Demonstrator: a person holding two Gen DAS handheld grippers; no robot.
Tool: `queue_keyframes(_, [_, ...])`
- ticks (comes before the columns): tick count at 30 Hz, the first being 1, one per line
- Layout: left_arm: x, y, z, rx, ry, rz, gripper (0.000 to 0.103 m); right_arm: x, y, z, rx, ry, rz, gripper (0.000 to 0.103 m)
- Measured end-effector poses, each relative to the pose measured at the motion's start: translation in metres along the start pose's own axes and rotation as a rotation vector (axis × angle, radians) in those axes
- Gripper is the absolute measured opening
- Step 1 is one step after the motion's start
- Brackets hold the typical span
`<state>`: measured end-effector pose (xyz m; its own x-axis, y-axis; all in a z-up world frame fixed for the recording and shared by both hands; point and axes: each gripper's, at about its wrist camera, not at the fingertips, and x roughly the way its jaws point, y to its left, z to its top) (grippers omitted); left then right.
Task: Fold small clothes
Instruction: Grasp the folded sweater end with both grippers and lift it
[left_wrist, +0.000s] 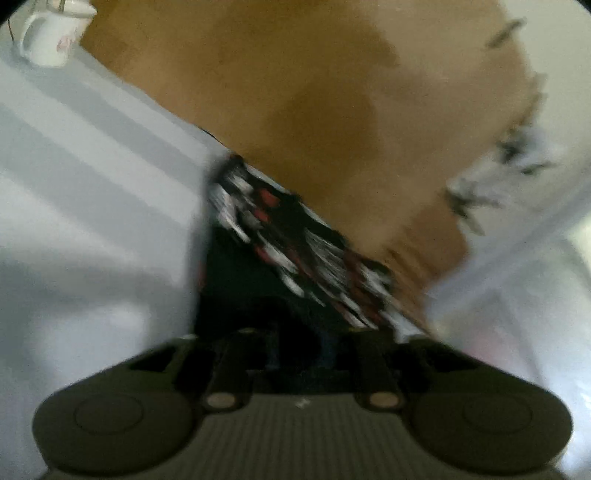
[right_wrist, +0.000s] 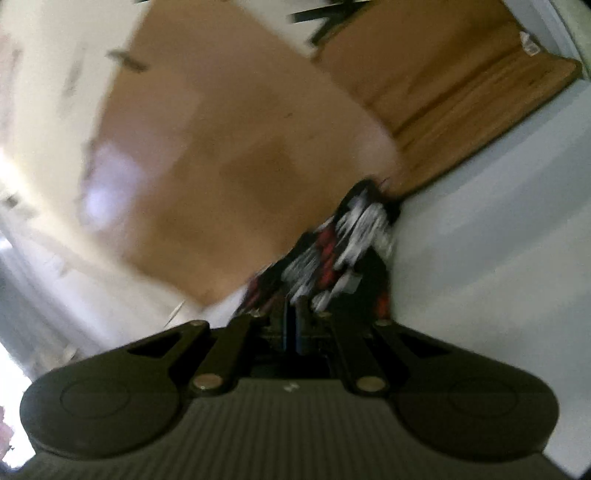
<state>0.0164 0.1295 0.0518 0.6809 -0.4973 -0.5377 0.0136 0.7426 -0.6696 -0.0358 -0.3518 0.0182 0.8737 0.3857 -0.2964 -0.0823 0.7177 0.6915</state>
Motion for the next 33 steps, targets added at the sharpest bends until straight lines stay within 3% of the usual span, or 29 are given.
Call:
queue_keyframes(1, [0.014, 0.004, 0.007, -0.005, -0.002, 0.086, 0.05, 0.011, -0.002, 0.003, -0.014, 0.0, -0.078, 0.041])
queue_keyframes(2, [0.022, 0.009, 0.009, -0.02, 0.005, 0.166, 0.048, 0.014, -0.005, 0.003, -0.003, 0.004, -0.118, 0.046])
queue_keyframes(3, [0.023, 0.014, 0.006, -0.019, 0.016, 0.192, 0.048, 0.009, -0.006, -0.001, 0.003, 0.008, -0.08, 0.046])
queue_keyframes(5, [0.014, 0.018, -0.005, 0.046, 0.011, 0.15, 0.051, -0.011, -0.002, -0.013, -0.054, 0.002, 0.027, 0.046])
queue_keyframes(8, [0.002, 0.013, -0.02, 0.153, 0.002, 0.179, 0.053, -0.029, 0.021, -0.032, -0.223, 0.056, 0.088, 0.051])
queue_keyframes(11, [0.002, -0.006, -0.033, 0.292, 0.014, 0.169, 0.059, -0.027, 0.044, -0.046, -0.393, 0.131, 0.068, 0.068])
queue_keyframes(14, [0.01, -0.035, -0.053, 0.486, 0.021, 0.193, 0.065, -0.011, 0.054, -0.058, -0.531, 0.202, 0.035, 0.07])
queue_keyframes(15, [0.015, -0.041, -0.059, 0.532, 0.03, 0.209, 0.063, -0.005, 0.053, -0.058, -0.536, 0.227, 0.031, 0.068])
queue_keyframes(16, [0.024, -0.045, -0.063, 0.562, 0.049, 0.225, 0.056, -0.002, 0.046, -0.058, -0.531, 0.259, 0.035, 0.062])
queue_keyframes(17, [0.031, -0.046, -0.068, 0.586, 0.073, 0.238, 0.045, 0.003, 0.045, -0.059, -0.522, 0.281, 0.029, 0.03])
queue_keyframes(18, [0.039, -0.046, -0.072, 0.605, 0.093, 0.251, 0.023, 0.005, 0.044, -0.059, -0.509, 0.282, 0.021, 0.017])
queue_keyframes(20, [0.037, -0.048, -0.076, 0.647, 0.059, 0.27, 0.012, -0.005, 0.04, -0.047, -0.449, 0.212, 0.047, 0.017])
queue_keyframes(21, [0.031, -0.048, -0.073, 0.624, 0.05, 0.248, 0.007, -0.01, 0.037, -0.039, -0.4, 0.166, 0.068, 0.017])
queue_keyframes(25, [0.006, -0.028, -0.044, 0.422, -0.066, 0.186, 0.007, -0.016, 0.022, -0.017, -0.211, -0.011, 0.096, 0.017])
queue_keyframes(26, [0.005, -0.017, -0.036, 0.343, -0.076, 0.158, 0.007, -0.009, 0.018, -0.016, -0.176, -0.03, 0.078, 0.017])
queue_keyframes(28, [0.017, -0.001, -0.027, 0.228, -0.044, 0.141, 0.008, 0.015, 0.012, -0.021, -0.161, 0.0, -0.039, 0.023])
queue_keyframes(30, [0.039, 0.003, -0.029, 0.234, -0.003, 0.228, 0.012, 0.039, 0.008, -0.032, -0.176, 0.09, -0.114, 0.039])
queue_keyframes(33, [0.041, -0.003, -0.035, 0.307, -0.027, 0.265, 0.015, 0.023, 0.004, -0.031, -0.138, 0.061, -0.077, 0.045])
